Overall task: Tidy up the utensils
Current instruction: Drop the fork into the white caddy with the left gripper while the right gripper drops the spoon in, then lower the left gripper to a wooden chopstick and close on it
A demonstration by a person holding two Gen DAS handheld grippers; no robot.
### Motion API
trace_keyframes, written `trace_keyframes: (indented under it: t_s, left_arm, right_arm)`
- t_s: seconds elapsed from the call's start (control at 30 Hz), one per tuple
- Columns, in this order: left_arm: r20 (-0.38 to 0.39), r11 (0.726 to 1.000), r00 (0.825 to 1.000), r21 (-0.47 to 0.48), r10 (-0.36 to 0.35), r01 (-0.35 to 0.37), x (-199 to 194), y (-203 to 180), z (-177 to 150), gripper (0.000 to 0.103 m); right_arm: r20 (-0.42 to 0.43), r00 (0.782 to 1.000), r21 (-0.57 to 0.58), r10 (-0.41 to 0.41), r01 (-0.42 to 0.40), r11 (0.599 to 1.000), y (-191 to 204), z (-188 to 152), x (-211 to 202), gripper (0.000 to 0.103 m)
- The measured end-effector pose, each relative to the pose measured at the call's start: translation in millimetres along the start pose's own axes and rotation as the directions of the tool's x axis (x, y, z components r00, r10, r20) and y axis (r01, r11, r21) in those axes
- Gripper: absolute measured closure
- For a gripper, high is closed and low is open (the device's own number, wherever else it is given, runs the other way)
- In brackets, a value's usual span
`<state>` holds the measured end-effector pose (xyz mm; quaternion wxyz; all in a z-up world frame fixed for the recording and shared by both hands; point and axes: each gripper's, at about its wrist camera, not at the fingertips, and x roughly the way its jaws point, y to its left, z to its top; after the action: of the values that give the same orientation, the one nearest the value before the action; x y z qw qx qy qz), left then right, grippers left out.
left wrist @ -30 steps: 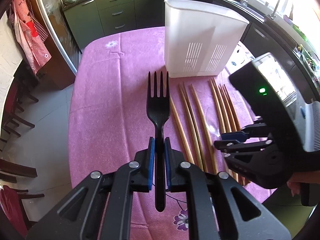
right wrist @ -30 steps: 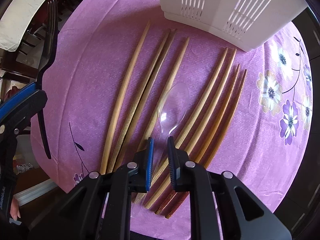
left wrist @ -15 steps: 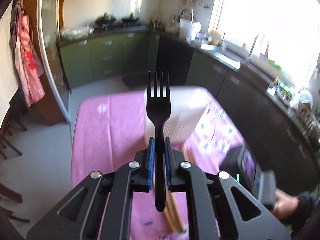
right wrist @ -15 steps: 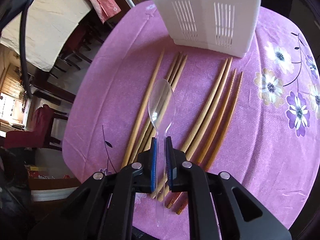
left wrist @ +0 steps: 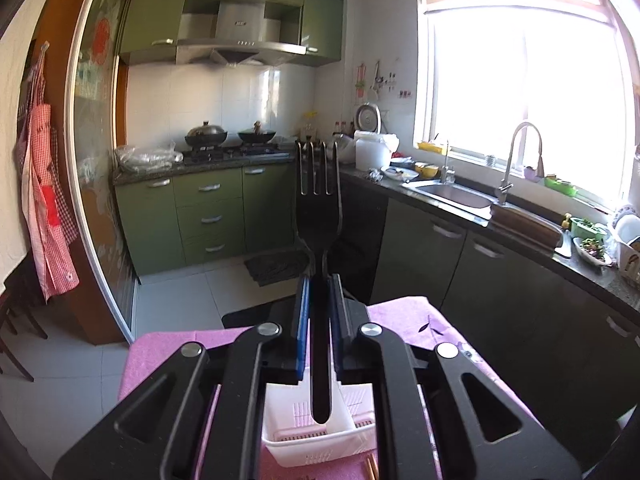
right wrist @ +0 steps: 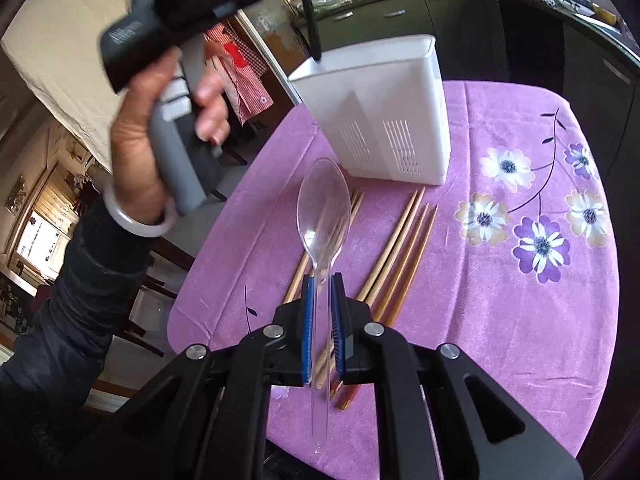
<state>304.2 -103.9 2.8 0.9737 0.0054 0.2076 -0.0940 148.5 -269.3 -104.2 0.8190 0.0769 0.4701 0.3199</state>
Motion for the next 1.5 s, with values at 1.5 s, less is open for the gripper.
trace_keyframes:
  t_s: [1.5]
  left_arm:
    - [-0.479,0.999,0.877,-0.021,0.03,-0.045,-80.2,55.6,-141.0,0.056]
  right_arm:
    - [0.525,0.809,0.015,-0.264,0.301,0.953,-32.8,140.5,-30.2,0.082]
